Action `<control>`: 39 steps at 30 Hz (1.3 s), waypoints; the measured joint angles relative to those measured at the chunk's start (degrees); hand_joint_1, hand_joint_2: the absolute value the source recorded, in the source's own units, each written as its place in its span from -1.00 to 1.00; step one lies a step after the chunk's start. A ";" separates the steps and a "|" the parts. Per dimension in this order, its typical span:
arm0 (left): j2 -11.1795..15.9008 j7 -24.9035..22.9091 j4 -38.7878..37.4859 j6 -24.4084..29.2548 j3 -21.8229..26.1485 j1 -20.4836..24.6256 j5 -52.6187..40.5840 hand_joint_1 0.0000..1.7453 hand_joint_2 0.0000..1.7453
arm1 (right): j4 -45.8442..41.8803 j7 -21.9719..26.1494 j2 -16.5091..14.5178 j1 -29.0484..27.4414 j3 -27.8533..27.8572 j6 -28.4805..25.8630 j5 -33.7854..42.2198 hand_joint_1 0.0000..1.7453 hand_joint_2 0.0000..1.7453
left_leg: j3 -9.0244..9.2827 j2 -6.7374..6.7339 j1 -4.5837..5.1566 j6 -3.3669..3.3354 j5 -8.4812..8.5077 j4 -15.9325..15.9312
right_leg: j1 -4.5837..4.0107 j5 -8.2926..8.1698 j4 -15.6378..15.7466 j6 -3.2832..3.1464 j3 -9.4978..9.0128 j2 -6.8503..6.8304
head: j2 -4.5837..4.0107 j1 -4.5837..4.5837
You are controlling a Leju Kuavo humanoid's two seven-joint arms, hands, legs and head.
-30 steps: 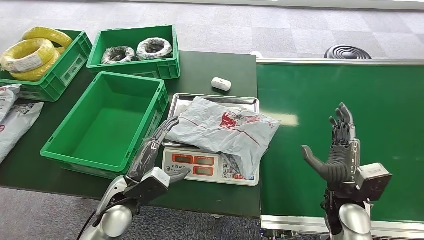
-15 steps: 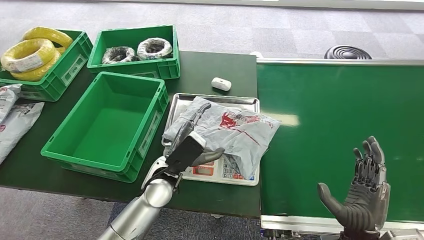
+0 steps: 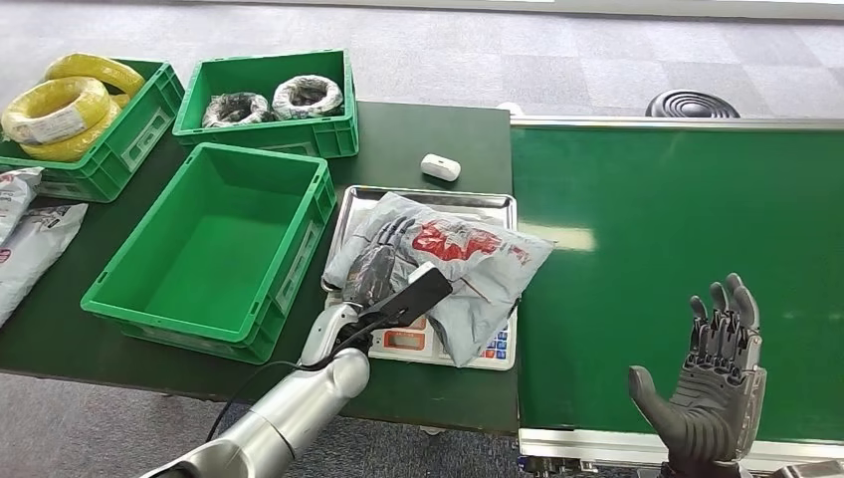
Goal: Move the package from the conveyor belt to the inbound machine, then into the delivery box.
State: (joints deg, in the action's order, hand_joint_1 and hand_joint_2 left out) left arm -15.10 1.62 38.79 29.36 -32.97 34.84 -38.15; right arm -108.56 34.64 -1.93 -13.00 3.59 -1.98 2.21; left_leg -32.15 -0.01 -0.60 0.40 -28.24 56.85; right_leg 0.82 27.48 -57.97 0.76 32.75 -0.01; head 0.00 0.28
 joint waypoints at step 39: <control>11.01 5.49 38.39 -6.13 22.98 -6.22 4.01 1.00 1.00 | 3.28 -4.68 -1.10 0.05 -0.73 -1.60 -5.74 -1.00 1.00 | -0.11 -0.01 0.00 0.01 0.02 -0.01 | -0.01 0.01 -0.03 0.00 0.09 0.01 | 0.00 0.01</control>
State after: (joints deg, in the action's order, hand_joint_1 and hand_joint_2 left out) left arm -4.09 7.10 77.18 23.23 -9.98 28.62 -34.14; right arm -105.27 29.97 -3.03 -12.95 2.86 -3.57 -3.52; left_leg -32.25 -0.02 -0.59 0.41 -28.22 56.84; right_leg 0.82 27.49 -58.00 0.76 32.84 -0.01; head 0.00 0.30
